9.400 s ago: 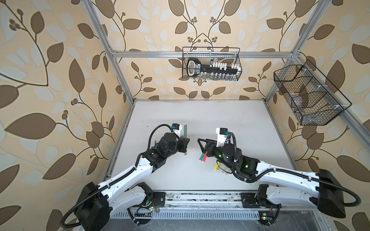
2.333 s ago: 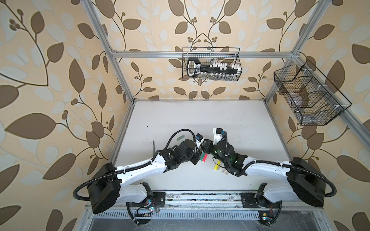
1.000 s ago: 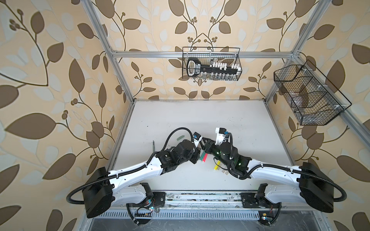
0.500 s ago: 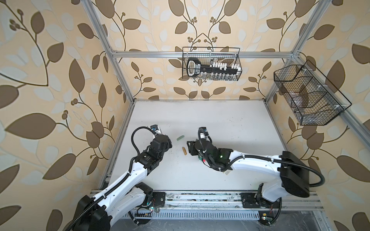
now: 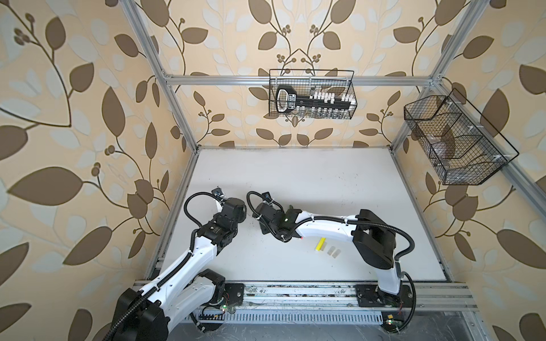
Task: Insert pens into pen caps
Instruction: Pick up the pen cap from the center of the table.
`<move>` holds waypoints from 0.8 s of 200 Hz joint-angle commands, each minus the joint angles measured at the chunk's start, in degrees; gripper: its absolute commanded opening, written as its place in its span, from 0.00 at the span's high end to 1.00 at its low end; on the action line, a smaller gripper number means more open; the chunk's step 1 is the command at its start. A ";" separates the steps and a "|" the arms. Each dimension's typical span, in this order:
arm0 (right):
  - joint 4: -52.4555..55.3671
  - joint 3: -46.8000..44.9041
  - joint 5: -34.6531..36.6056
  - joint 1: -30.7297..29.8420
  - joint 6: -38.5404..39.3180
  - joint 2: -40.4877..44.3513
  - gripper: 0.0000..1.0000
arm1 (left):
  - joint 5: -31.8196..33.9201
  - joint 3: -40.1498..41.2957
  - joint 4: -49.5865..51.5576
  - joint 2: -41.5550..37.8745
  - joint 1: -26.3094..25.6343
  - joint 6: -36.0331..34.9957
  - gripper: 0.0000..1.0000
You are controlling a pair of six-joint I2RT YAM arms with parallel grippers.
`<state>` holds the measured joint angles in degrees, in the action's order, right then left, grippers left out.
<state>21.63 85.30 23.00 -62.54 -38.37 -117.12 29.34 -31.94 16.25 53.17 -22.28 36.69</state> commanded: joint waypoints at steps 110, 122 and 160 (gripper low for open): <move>10.60 8.49 0.62 1.74 1.10 -11.18 0.77 | 3.63 -1.71 1.08 -2.50 0.31 1.37 1.00; 10.61 8.35 0.68 1.93 0.84 -11.27 0.79 | 3.40 -1.64 0.93 -2.45 0.35 1.24 1.00; 9.56 6.90 0.47 2.43 0.20 -11.16 0.88 | 1.87 -1.63 0.00 -2.11 0.33 0.76 1.00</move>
<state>29.95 92.60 22.92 -60.60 -37.43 -126.85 30.48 -31.94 16.97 50.98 -22.28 37.50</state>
